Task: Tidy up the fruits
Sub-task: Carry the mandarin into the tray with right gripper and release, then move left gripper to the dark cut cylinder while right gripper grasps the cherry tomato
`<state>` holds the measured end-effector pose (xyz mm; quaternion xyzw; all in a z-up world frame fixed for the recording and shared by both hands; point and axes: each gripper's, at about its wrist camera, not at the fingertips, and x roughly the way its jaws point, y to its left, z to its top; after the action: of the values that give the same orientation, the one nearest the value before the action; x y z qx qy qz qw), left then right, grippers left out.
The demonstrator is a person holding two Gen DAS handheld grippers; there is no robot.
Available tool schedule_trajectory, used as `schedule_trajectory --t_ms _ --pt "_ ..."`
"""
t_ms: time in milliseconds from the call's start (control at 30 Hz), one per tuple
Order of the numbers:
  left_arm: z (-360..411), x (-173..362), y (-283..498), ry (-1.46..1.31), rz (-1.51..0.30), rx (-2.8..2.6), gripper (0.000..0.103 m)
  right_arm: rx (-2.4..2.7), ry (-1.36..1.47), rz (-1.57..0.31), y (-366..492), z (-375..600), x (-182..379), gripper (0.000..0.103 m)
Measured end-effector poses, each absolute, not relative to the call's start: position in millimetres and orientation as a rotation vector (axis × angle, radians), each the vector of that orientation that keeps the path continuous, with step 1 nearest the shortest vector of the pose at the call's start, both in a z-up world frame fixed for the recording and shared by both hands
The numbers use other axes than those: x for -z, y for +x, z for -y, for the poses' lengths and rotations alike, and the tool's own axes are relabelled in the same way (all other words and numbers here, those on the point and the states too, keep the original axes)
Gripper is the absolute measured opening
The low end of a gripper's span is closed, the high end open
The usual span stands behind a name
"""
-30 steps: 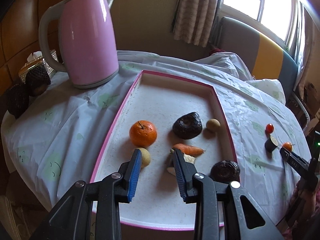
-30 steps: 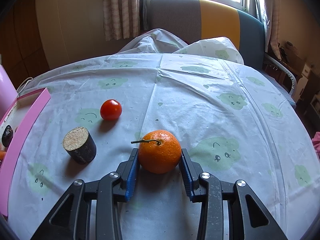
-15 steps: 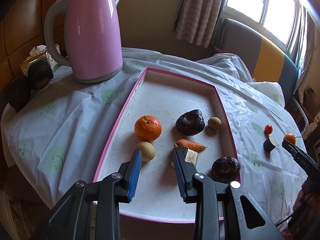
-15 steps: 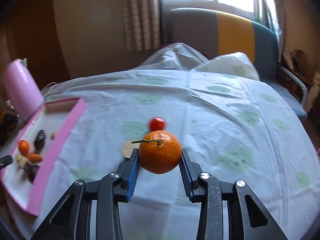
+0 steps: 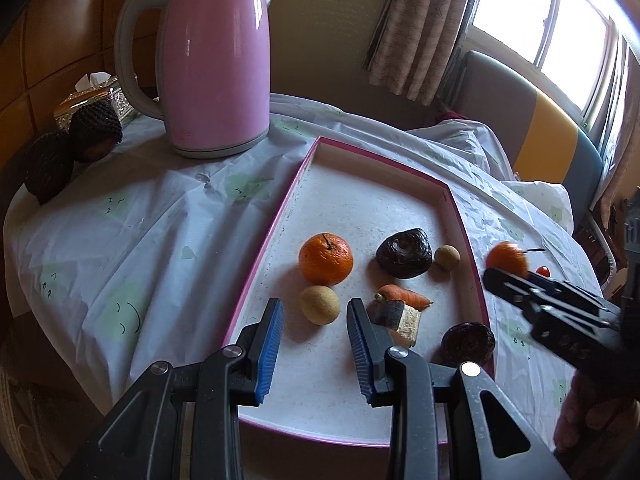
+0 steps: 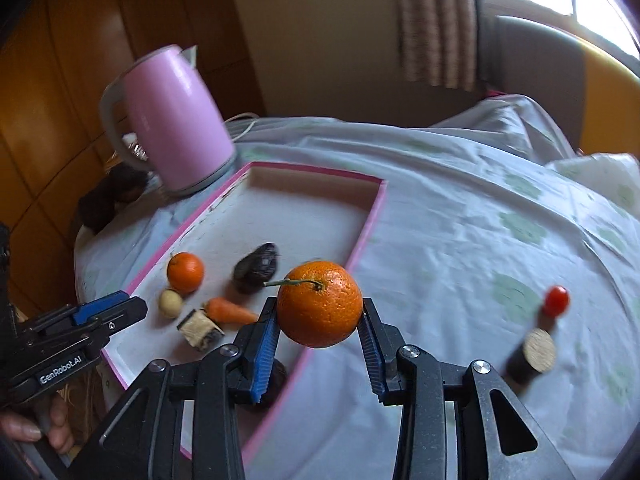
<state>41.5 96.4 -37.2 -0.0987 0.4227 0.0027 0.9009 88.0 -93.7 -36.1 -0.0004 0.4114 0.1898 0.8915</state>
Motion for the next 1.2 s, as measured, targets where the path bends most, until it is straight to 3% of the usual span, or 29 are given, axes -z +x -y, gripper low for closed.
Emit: schedule_trajectory --t_ms 200,300,500,633,1200 --pt "-96.5 36.8 40.3 -0.192 -0.869 -0.011 0.033 -0.415 -0.075 -0.900 101.2 62.9 55.8 0.042" --pt "-96.5 37.1 40.6 -0.194 -0.872 -0.010 0.033 -0.416 -0.097 -0.877 95.6 58.6 56.5 0.057" --pt "-92.3 36.8 39.1 -0.179 -0.873 -0.001 0.033 -0.408 -0.071 -0.848 80.4 66.8 50.4 0.057" --pt "-87.2 35.1 37.1 -0.165 -0.868 0.009 0.033 -0.372 -0.030 -0.805 69.6 81.8 40.4 0.066" --pt "-47.7 25.8 31.0 -0.066 -0.850 0.085 0.033 -0.094 0.134 -0.774 49.8 186.2 39.9 0.075"
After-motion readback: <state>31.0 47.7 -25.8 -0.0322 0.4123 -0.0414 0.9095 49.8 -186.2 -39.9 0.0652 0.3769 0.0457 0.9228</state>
